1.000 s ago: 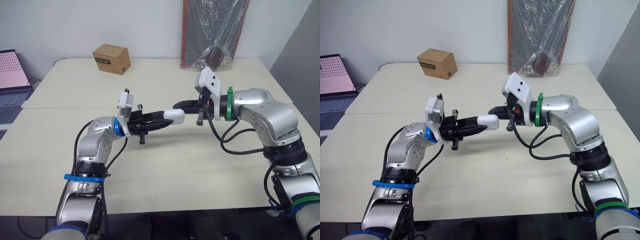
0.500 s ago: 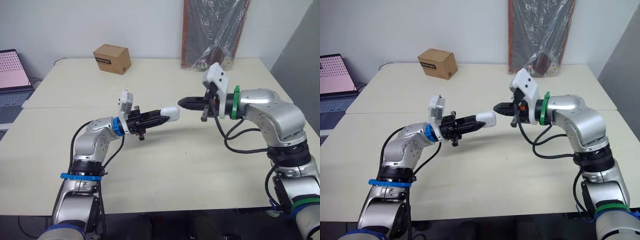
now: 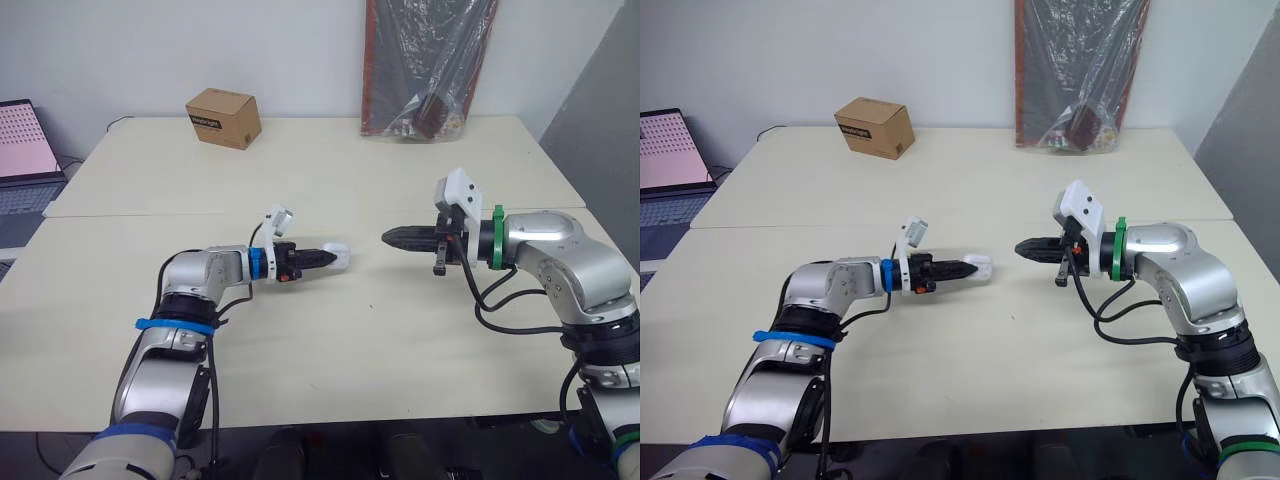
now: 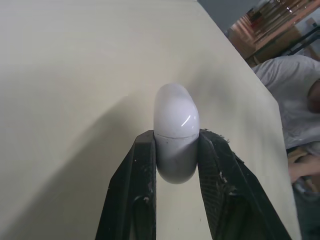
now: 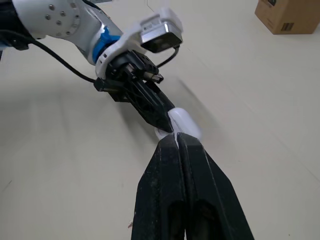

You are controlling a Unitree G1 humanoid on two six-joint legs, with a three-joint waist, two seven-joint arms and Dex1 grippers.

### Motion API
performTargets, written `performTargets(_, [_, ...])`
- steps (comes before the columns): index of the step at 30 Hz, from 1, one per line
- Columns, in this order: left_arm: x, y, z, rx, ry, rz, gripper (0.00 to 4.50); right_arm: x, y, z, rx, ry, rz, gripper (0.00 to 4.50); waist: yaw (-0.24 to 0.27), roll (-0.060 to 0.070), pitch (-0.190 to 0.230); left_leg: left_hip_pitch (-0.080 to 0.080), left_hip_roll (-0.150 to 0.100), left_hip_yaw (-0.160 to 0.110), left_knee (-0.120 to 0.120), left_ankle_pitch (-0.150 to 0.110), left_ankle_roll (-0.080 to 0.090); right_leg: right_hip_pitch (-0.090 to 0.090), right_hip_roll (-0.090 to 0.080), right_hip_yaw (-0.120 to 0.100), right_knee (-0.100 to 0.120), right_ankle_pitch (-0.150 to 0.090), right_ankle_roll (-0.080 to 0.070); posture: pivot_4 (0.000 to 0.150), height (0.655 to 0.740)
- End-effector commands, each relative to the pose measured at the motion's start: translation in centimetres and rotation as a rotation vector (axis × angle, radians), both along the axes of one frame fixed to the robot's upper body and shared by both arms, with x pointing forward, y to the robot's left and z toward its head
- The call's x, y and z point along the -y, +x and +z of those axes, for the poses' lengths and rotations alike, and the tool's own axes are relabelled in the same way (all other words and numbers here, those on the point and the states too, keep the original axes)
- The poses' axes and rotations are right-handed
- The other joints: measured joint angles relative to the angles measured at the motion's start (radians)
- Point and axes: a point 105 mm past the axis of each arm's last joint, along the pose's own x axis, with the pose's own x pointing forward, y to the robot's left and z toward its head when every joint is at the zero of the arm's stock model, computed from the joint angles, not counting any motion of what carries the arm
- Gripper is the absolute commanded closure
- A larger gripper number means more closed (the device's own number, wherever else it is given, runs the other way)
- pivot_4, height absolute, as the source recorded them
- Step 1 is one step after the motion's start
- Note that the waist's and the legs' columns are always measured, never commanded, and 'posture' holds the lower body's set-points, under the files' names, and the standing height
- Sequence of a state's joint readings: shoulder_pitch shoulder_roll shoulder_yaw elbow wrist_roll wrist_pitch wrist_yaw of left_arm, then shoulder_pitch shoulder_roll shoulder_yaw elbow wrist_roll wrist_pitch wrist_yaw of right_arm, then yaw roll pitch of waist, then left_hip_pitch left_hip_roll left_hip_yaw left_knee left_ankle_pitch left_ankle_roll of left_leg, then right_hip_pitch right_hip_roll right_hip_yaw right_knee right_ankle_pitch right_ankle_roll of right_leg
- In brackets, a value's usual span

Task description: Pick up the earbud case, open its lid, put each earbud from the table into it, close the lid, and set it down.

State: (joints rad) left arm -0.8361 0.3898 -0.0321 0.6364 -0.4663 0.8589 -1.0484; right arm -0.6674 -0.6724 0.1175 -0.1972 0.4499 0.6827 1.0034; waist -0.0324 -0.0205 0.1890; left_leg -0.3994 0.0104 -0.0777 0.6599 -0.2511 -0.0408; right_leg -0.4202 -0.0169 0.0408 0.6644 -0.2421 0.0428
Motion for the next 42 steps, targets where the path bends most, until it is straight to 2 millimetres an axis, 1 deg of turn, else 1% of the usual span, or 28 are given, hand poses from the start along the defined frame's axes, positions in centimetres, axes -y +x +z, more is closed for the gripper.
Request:
performTargets(1, [0.0,0.7,0.5,-0.010,-0.042,0.019,3.71,-0.1,-0.9,1.0,0.077,-0.004,0.036,4.46,0.000,0.000,0.000,0.000,0.000,0.000,0.000,0.000,0.000,0.000,0.000,0.000,0.000,0.000,0.000,0.150,0.7400])
performTargets(7, [-0.8,1.0,-1.1,-0.048,-0.020,0.056,3.71,-0.3,-1.3,0.6,0.090,-0.008,0.047,4.46,-0.002,0.000,0.000,0.001,0.000,0.000,0.000,0.000,0.000,0.000,0.000,0.000,0.000,0.000,0.000,0.150,0.7400])
performTargets(13, [-1.3,1.2,-1.5,-0.015,0.016,0.069,3.71,-0.3,-1.2,0.5,0.093,-0.011,0.047,4.46,-0.002,0.000,0.000,0.001,0.000,0.000,0.000,0.000,0.000,0.000,0.000,0.000,0.001,0.000,0.000,0.150,0.7400])
performTargets(15, [-1.8,1.4,-1.8,0.007,0.058,0.083,3.00,-0.4,-1.2,0.5,0.093,-0.012,0.048,4.50,-0.002,0.000,0.000,0.001,0.000,0.000,0.000,0.000,0.000,0.000,0.000,0.000,0.001,0.000,0.000,0.150,0.7400])
performTargets(16, [-2.0,1.4,-1.9,0.013,0.071,0.087,2.80,-0.4,-1.2,0.5,0.093,-0.013,0.048,4.50,-0.003,0.000,0.000,0.001,0.000,0.000,0.000,0.000,0.000,0.000,0.000,0.000,0.001,0.000,-0.001,0.150,0.7400])
performTargets(19, [-2.6,1.3,-2.1,0.017,0.085,0.090,1.89,-0.4,-1.2,0.4,0.093,-0.013,0.049,4.50,-0.002,0.000,0.000,0.001,0.000,0.000,0.000,0.000,0.000,0.000,0.000,0.000,0.001,0.000,-0.001,0.150,0.7400])
performTargets(22, [-4.0,1.2,-2.1,0.041,0.121,0.114,1.01,-0.5,-1.1,0.4,0.095,-0.010,0.051,4.50,-0.005,0.000,0.000,0.002,0.000,0.000,0.000,0.000,0.000,0.000,0.000,0.001,0.001,0.000,0.000,0.150,0.7400])
performTargets(25, [-5.8,1.0,-2.1,0.144,0.222,0.131,0.20,-0.6,-1.2,0.2,0.099,-0.006,0.053,4.50,-0.016,0.000,0.000,0.003,0.001,0.000,0.000,0.000,0.000,0.001,0.001,0.001,0.002,0.000,-0.001,0.150,0.7400])
performTargets(28, [-7.4,0.3,-1.8,0.238,0.303,0.126,0.20,-0.6,-1.2,0.0,0.104,-0.005,0.051,4.50,-0.026,0.000,0.000,0.003,0.002,0.000,-0.001,0.000,0.000,0.000,0.001,0.001,0.003,0.001,-0.001,0.150,0.7400])
performTargets(31, [-9.0,-0.3,-0.7,0.328,0.332,0.167,0.20,-0.6,-1.2,-0.2,0.112,-0.003,0.048,4.50,-0.026,0.000,0.000,0.003,0.002,0.000,-0.001,0.000,0.000,0.000,0.001,0.001,0.003,0.001,-0.001,0.150,0.7400])
performTargets(33, [-9.8,-0.5,0.1,0.418,0.380,0.212,0.20,-0.6,-1.3,-0.5,0.115,0.001,0.044,4.50,-0.025,0.000,0.000,0.003,0.002,0.000,-0.001,0.000,0.000,0.000,0.001,0.002,0.002,0.001,-0.001,0.150,0.7400])
performTargets(35, [-10.2,-0.8,0.8,0.485,0.400,0.253,0.20,-0.5,-1.4,-0.7,0.118,0.002,0.041,4.50,-0.020,0.000,0.000,0.002,0.002,0.000,-0.001,0.000,0.000,0.000,0.001,0.001,0.002,0.001,-0.001,0.150,0.7400])
performTargets(38, [-10.6,-2.0,1.9,0.518,0.356,0.324,0.20,-0.5,-1.7,-1.3,0.117,0.005,0.037,4.50,-0.011,0.000,0.000,0.001,0.001,0.000,0.000,0.000,0.000,0.000,-0.001,0.001,0.001,0.001,-0.001,0.150,0.7400])
performTargets(42, [-11.0,-3.9,1.8,0.539,0.356,0.372,0.20,-0.4,-2.0,-1.9,0.115,0.002,0.031,4.50,-0.001,0.000,0.000,0.001,0.000,0.001,0.000,0.000,0.000,0.000,-0.002,0.001,0.000,0.001,-0.001,0.150,0.7400])
